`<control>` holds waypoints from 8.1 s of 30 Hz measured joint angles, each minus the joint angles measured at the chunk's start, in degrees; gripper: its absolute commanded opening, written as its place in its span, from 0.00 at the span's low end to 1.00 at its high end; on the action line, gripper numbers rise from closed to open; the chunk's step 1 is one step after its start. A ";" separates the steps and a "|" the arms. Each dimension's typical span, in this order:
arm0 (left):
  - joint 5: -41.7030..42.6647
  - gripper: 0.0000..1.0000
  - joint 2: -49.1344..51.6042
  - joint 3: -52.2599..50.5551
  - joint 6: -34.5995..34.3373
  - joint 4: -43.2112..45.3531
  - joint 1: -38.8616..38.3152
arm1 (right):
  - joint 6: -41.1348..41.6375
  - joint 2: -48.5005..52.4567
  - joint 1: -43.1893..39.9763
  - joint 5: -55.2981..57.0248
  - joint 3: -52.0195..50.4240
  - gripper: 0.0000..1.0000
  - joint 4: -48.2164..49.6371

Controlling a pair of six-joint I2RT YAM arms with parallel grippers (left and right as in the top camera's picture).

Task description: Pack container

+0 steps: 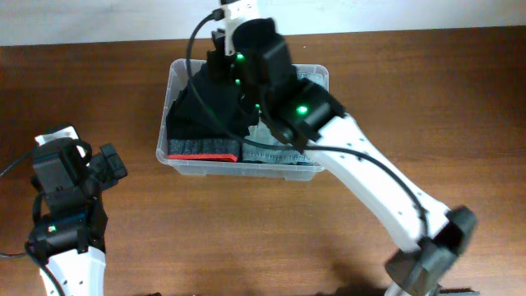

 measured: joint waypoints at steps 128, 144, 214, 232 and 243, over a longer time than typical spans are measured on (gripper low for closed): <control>-0.02 0.99 0.00 0.00 0.02 0.02 0.00 | 13.99 -26.60 -26.36 22.23 -0.42 0.99 -74.18; 0.00 0.99 0.00 0.00 0.00 0.00 0.00 | 17.05 -27.91 -26.36 0.46 -0.42 0.99 -77.46; 0.00 0.99 0.00 -0.09 0.00 -0.66 0.00 | -7.08 -107.06 -41.64 -13.27 -107.12 0.99 17.40; 0.00 0.99 0.00 -0.09 0.02 -0.68 0.00 | -10.56 -107.10 -41.64 -13.92 -109.26 0.99 15.78; 0.00 0.99 0.00 -0.09 0.00 -0.68 0.00 | -12.81 -107.10 -41.64 -14.16 -109.26 0.99 15.78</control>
